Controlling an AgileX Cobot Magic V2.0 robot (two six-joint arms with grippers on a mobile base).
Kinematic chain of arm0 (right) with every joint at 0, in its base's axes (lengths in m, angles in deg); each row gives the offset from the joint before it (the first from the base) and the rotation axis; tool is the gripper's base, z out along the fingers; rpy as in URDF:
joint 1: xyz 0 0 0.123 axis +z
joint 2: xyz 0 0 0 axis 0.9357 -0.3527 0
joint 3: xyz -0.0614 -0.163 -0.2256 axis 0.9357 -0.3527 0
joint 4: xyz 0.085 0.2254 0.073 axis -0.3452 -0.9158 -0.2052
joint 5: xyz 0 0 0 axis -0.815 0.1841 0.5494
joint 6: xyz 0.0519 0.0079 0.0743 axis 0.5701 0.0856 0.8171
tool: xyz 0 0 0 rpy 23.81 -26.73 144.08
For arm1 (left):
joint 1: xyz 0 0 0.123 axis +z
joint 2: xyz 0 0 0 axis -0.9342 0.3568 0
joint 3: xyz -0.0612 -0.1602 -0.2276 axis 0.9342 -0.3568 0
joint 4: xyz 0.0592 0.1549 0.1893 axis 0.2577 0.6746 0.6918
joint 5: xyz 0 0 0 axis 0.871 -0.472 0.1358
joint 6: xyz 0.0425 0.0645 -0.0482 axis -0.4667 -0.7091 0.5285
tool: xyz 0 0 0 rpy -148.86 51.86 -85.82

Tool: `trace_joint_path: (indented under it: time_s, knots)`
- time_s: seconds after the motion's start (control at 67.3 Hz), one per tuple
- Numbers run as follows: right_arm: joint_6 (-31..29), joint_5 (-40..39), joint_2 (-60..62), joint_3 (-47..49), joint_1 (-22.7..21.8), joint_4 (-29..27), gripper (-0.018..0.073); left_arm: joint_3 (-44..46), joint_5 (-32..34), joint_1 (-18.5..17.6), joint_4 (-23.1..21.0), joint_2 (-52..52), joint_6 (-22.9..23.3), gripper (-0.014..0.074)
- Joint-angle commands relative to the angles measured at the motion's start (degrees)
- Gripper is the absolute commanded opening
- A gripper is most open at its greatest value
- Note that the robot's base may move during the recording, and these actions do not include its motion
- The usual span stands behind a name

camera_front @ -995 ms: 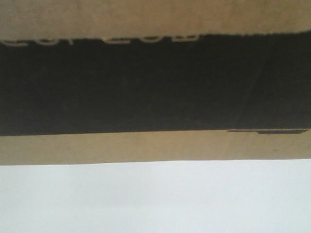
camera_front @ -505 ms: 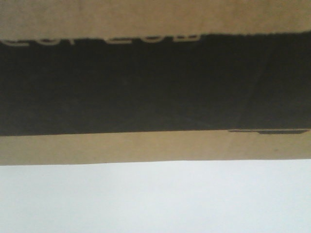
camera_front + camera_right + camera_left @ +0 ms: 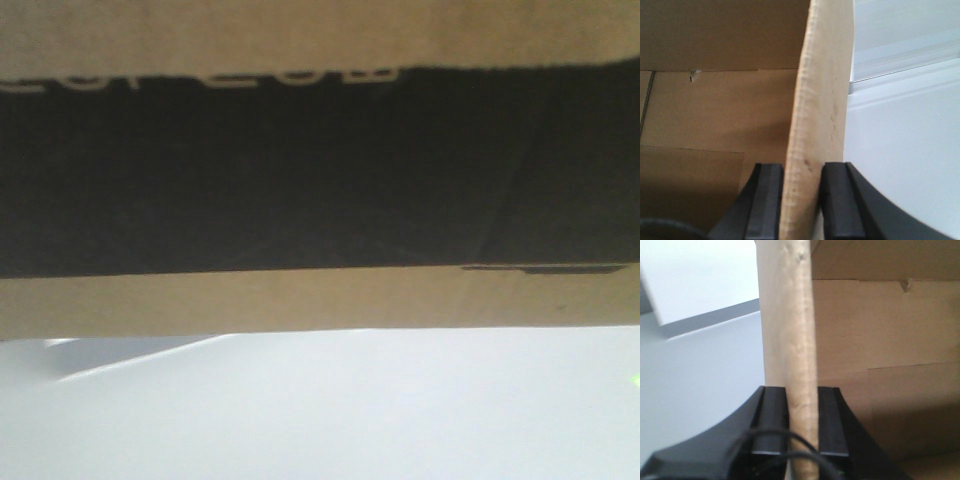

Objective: Grab box from left shelf to table start
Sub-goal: 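Carry the box with both grippers while the base drives to the table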

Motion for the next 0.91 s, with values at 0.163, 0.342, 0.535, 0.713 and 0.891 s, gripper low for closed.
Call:
trace_joint_path:
  time_s: [0.163,0.342,0.535,0.713,0.891]
  knots:
    - [-0.34,-7.98,-0.95,1.6,-0.33,0.54,0.0059,2.22,9.84,-0.66,-4.94,-0.15,-0.67,-0.0093]
    - [-0.34,-8.03,-0.95,1.6,-0.33,0.54,0.0059,2.22,9.84,-0.66,-4.56,-0.15,-0.67,-0.0093]
    - [-0.34,-7.95,-0.95,1.6,-0.33,0.54,0.0059,2.22,9.84,-0.66,-4.68,-0.15,-0.67,-0.0093]
    - [-0.34,-8.0,-1.0,1.6,-0.33,0.54,0.0059,2.22,9.84,-0.66,-4.54,-0.15,-0.67,-0.0093]
    - [-0.34,-8.0,-1.0,1.6,-0.33,0.54,0.0059,2.22,9.84,-0.66,-4.54,-0.15,-0.67,-0.0093]
